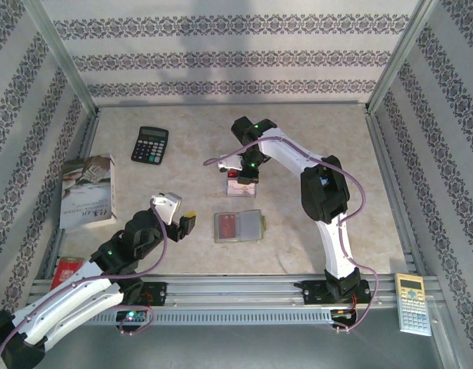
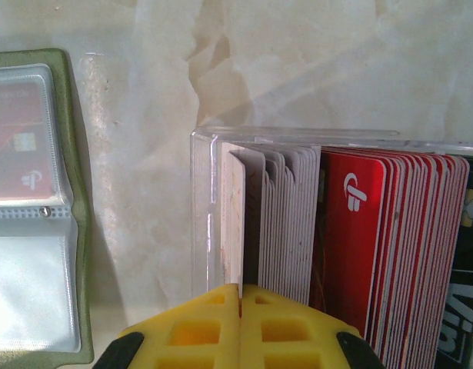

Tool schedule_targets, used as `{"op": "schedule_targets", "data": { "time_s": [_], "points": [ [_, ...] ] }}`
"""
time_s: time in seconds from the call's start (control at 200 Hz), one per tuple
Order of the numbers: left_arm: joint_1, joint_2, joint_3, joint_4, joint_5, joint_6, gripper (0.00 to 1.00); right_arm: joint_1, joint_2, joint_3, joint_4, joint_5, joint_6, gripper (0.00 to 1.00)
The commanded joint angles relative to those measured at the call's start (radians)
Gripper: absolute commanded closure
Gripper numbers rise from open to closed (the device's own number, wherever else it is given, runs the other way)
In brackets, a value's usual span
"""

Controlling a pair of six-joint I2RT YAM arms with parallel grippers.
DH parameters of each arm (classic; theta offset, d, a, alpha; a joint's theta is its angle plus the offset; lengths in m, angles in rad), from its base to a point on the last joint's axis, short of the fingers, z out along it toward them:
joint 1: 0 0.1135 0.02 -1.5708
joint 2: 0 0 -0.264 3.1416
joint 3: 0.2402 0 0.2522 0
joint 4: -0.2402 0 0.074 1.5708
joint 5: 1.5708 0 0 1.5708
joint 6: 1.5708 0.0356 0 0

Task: Take the credit cards out of the card holder

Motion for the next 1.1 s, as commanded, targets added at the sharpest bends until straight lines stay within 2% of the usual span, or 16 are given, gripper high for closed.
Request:
{"op": "schedule_targets", "data": {
  "time_s": [0.0, 0.315, 0.799, 1.094],
  "points": [
    [-0.009, -0.003, 0.018, 0.005, 0.003, -0.006, 0.28, -0.012, 0.022, 0.024, 0.002, -0.009, 0.004, 0.95],
    [-0.009, -0.003, 0.021, 0.004, 0.001, -0.006, 0.28, -0.016, 0.013, 0.020, 0.004, -0.009, 0.010, 0.86],
    [-0.009, -0.003, 0.024, 0.005, -0.001, -0.021, 0.28, -0.018, -0.046, 0.021, 0.013, -0.033, 0.036, 0.80],
    [-0.009, -0.001, 0.019, 0.016, -0.023, -0.068, 0.25, -0.021, -0.176, 0.012, 0.046, -0.020, 0.242, 0.74]
  ]
}}
